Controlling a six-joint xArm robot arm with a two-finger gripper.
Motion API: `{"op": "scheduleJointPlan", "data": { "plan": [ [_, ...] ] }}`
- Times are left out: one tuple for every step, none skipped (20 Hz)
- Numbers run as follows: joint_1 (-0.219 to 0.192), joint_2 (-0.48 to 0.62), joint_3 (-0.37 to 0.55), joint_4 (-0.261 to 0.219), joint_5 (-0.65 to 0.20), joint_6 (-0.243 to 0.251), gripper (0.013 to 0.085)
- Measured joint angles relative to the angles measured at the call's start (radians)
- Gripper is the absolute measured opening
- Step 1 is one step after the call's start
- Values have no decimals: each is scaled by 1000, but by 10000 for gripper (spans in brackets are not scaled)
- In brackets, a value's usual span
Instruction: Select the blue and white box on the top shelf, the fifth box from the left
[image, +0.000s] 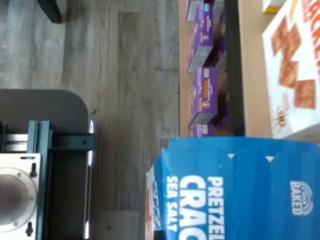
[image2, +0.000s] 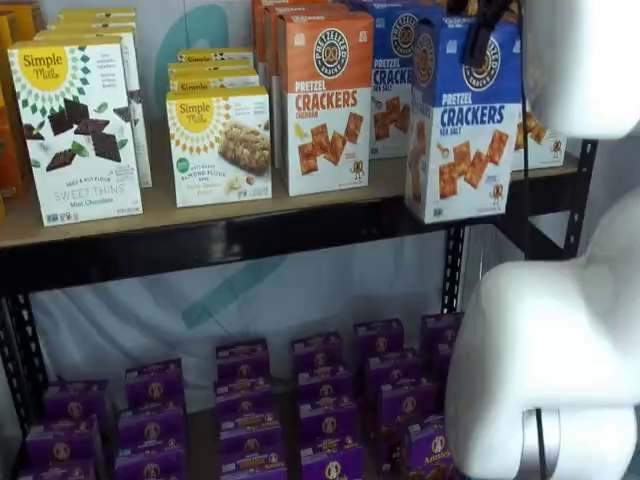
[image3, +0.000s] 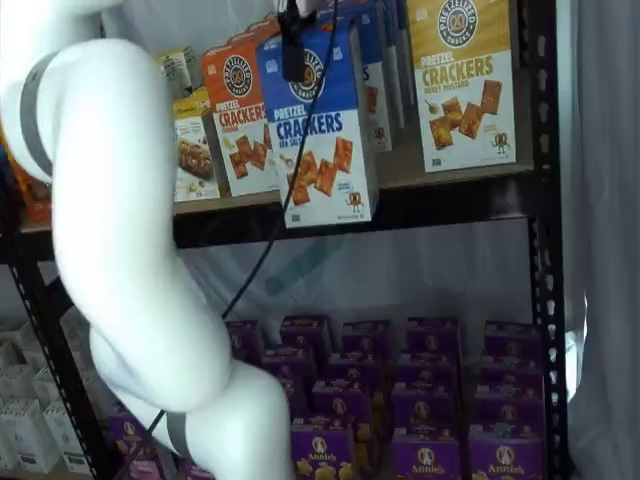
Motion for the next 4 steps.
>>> {"op": "scheduleJointPlan", "data": {
  "plan": [
    [-3,-14,17,-3,-2,-5,570],
    [-6,-26,32,-5,-3,-9,570],
    [-10,-41,51,-7,-4,-15,570],
    [-16,-54,67,-6,-6,-20,570]
  ]
}}
